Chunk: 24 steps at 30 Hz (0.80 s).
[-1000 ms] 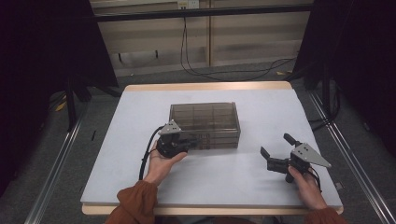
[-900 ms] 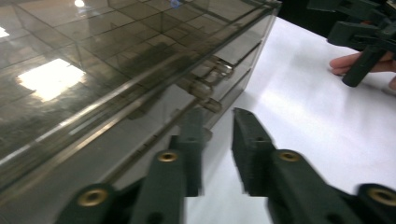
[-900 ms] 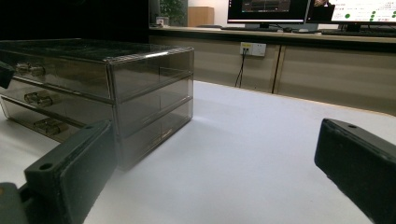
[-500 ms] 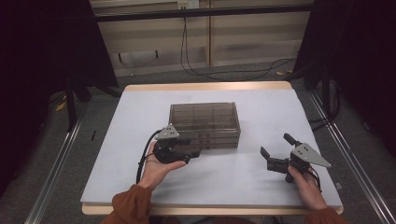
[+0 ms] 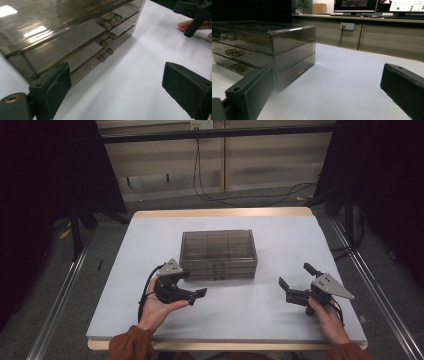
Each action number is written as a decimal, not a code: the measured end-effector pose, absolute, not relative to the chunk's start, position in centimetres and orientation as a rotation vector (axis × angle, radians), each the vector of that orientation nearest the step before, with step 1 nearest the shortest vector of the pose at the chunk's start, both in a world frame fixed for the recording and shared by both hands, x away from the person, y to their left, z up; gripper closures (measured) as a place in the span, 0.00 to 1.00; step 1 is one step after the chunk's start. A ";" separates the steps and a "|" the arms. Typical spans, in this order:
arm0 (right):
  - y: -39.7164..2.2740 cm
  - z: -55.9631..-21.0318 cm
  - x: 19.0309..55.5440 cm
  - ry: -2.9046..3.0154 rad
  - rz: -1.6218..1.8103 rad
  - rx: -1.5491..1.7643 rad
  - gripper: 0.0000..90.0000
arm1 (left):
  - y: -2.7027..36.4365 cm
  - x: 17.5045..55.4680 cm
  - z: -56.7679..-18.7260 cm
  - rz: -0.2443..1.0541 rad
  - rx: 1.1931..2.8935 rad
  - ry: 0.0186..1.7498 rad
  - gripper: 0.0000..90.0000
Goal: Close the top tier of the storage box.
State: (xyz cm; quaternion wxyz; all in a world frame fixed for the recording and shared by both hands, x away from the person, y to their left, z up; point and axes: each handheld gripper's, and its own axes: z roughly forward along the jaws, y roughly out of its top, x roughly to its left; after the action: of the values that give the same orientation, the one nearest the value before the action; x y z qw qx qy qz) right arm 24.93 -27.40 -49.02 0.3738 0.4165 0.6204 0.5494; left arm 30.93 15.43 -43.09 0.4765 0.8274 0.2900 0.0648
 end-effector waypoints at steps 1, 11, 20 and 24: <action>-27.4 -49.0 24.9 1.590 1.407 1.066 0.00 | 15.7 30.8 -43.0 0.168 2.021 0.715 0.08; -27.4 -49.0 24.9 1.591 1.408 1.064 0.00 | 17.7 30.1 -43.4 0.201 2.072 0.696 0.03; -27.4 -49.0 24.9 1.590 1.406 1.063 0.00 | 21.6 29.5 -44.0 0.215 2.026 0.784 0.03; -27.3 -49.0 24.9 1.590 1.404 1.062 0.00 | 22.7 29.2 -44.2 0.258 2.017 0.804 0.03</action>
State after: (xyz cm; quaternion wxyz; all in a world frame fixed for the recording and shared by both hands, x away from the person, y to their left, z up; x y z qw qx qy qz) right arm 24.94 -27.34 -49.04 0.3753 0.4150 0.6211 0.5488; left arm 29.16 22.72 -44.23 0.4594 0.8194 0.3266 0.1047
